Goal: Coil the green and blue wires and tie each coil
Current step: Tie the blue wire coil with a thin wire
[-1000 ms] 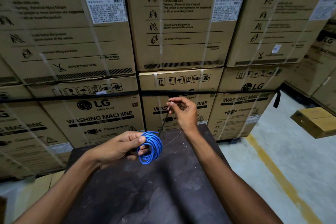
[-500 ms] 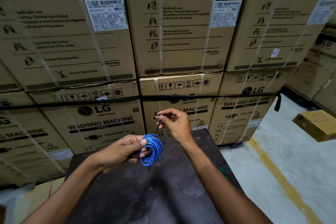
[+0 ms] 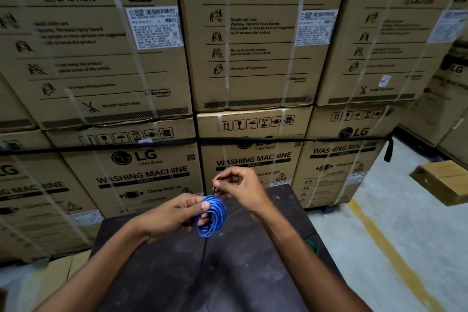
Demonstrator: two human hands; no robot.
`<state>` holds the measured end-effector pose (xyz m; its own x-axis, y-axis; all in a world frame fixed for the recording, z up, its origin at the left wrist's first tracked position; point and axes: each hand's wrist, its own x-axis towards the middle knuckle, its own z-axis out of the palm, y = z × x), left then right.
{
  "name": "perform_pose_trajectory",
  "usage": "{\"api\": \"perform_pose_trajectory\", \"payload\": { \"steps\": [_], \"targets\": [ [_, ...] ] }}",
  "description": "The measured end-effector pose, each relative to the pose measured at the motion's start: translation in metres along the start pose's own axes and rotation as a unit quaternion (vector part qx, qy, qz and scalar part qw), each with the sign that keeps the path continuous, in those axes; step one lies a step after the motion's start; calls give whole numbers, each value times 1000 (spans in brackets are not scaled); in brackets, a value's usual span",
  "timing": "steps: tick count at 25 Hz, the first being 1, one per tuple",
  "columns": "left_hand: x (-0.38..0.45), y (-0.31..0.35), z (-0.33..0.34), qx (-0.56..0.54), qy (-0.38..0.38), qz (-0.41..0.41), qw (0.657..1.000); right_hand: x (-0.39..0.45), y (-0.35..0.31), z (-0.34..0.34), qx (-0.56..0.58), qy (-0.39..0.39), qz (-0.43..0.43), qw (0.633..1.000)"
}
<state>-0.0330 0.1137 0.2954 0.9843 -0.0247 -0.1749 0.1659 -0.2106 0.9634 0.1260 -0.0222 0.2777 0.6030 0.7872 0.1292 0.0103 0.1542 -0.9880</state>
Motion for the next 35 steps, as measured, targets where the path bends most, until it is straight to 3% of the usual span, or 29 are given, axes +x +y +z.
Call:
{"api": "perform_pose_trajectory", "payload": {
  "steps": [5, 9, 13, 20, 27, 35],
  "targets": [
    [-1, 3, 1, -2, 3, -9, 1000, 1, 0, -1, -34, 26, -15, 999],
    [-5, 3, 2, -26, -4, -7, 1000, 18, 1, -24, -11, 194, -59, 979],
    [-9, 5, 4, -40, -39, -7, 998, 33, 8, -61, -9, 281, -56, 958],
    [-8, 13, 9, -65, -81, -2, 995, 35, 12, -65, -7, 258, -47, 965],
    [-10, 22, 16, -41, -131, 15, 990, 42, 13, -57, -29, 288, -45, 956],
    [-8, 22, 13, -71, -115, 21, 991, 30, 19, -36, -63, 234, -81, 967]
  ]
}}
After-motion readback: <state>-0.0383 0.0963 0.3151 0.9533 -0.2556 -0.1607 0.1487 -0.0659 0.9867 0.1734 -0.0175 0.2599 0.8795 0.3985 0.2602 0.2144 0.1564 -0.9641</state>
